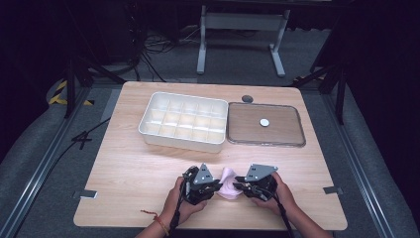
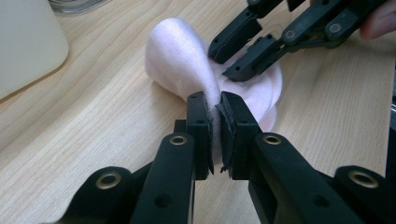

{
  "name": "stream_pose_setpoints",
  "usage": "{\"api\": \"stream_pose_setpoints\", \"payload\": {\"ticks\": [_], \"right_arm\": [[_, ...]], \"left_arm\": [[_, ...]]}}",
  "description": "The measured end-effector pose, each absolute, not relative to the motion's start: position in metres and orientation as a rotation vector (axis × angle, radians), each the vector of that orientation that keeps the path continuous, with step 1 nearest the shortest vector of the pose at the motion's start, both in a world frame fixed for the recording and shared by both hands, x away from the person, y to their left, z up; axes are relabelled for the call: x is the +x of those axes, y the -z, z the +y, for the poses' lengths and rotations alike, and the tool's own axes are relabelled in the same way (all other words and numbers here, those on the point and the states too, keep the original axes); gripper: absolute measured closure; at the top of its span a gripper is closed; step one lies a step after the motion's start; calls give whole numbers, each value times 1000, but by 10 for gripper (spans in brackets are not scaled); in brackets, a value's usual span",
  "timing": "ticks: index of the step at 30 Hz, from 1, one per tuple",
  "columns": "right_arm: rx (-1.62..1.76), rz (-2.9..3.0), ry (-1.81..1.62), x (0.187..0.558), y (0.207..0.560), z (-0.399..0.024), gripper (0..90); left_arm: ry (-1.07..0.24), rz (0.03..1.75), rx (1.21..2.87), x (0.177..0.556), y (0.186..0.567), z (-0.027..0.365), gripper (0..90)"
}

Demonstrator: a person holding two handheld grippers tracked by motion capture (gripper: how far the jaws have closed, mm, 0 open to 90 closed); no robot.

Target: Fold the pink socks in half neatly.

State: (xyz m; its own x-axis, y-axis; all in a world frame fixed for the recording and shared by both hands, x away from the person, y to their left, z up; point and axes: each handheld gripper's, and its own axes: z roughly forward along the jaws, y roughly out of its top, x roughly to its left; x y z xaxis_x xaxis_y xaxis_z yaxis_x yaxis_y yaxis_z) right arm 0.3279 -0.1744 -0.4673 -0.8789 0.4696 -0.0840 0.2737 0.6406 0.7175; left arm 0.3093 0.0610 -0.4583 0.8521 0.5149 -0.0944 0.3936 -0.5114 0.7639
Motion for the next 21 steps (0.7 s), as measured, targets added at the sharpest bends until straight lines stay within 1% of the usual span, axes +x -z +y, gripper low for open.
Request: {"api": "stream_pose_setpoints", "payload": {"ticks": [8,13,21], "right_arm": [[582,2590,-1058,326,467,-166,735],[577,2580,-1080,326,463,-166,716],[556,2606,-1050,326,467,-157,748]], "left_arm": [[-203,614,2175,305,453,55,816],[-199,632,2172,306,454,55,811],[-230,606,2170,302,453,51,799]]}}
